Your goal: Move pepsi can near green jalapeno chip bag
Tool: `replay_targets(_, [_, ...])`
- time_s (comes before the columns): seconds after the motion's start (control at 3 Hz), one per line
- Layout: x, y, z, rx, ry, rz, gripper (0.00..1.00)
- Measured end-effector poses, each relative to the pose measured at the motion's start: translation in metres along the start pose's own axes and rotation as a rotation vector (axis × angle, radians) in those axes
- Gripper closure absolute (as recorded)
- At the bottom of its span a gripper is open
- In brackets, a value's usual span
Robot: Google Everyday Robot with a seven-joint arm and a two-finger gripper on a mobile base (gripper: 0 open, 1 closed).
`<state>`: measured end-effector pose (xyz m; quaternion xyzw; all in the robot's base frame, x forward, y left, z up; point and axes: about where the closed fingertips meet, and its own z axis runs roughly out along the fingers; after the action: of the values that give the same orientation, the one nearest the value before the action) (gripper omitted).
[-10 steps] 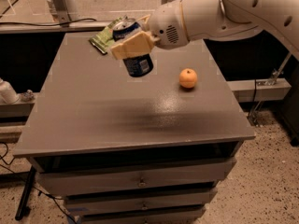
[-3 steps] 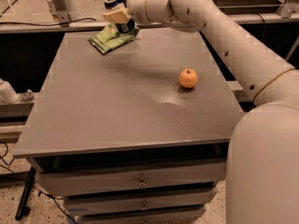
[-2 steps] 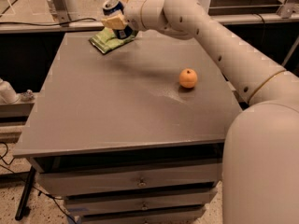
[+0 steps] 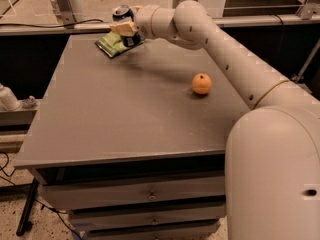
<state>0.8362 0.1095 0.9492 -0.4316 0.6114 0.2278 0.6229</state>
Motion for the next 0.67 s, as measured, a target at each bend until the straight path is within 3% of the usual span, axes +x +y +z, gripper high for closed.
replay_targets(0.67, [0.032,-0.001,0.0,0.015,0.003,0.077,1.0])
